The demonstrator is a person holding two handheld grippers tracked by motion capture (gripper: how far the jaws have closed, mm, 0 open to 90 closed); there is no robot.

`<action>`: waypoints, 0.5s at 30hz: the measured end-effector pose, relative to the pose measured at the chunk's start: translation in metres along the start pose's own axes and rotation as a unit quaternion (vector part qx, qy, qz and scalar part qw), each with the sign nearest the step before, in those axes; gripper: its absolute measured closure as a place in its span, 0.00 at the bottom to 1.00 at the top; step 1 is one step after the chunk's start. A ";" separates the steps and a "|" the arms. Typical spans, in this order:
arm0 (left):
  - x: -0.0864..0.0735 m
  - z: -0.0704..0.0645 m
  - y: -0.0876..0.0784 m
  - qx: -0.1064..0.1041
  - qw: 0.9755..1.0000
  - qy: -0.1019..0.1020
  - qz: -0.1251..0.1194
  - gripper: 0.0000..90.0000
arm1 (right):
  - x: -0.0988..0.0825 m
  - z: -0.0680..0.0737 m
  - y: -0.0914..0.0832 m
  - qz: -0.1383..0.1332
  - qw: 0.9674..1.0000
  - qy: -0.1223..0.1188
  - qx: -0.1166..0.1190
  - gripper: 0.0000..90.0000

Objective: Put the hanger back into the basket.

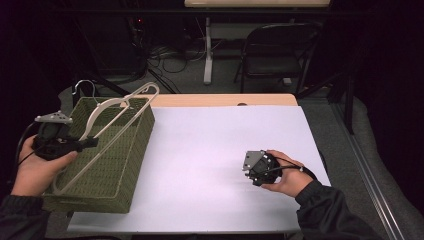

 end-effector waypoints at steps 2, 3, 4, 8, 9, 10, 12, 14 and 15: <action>-0.001 0.009 -0.002 0.008 1.000 0.001 0.005 0.97 | -0.001 0.000 -0.001 0.002 1.000 0.006 -0.001 0.52; -0.002 0.013 -0.002 0.012 1.000 0.005 0.006 0.97 | -0.001 0.000 0.000 0.000 1.000 0.005 -0.001 0.52; -0.003 0.019 -0.003 0.017 1.000 0.009 0.011 0.97 | -0.002 0.000 0.000 0.001 1.000 0.003 -0.001 0.52; -0.005 0.033 -0.006 0.020 1.000 0.012 0.016 0.97 | -0.003 -0.001 0.001 0.002 1.000 0.004 -0.002 0.52; -0.006 0.036 -0.007 0.018 1.000 0.014 0.017 0.97 | -0.003 -0.001 0.001 0.005 1.000 0.004 0.000 0.52; -0.006 0.040 -0.007 0.016 1.000 0.015 0.017 0.97 | -0.003 -0.001 0.000 0.015 1.000 0.004 0.002 0.52; -0.007 0.047 -0.007 0.014 1.000 0.018 0.016 0.97 | -0.002 -0.001 0.002 0.001 1.000 0.008 -0.002 0.52; -0.007 0.054 -0.007 0.010 1.000 0.015 0.015 0.97 | -0.002 -0.001 0.002 0.002 1.000 0.008 -0.002 0.52; -0.008 0.057 -0.006 0.007 1.000 0.015 0.017 0.97 | -0.002 -0.001 0.002 0.003 1.000 0.009 -0.003 0.52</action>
Point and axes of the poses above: each handheld gripper's, and its own axes: y roughly forward along the jaws, x roughly out of its top, z roughly to its left, the point moved 5 cm from there along y, roughly forward along the jaws, and after that the axes turned 12 degrees about -y, right-handed, at the moved point
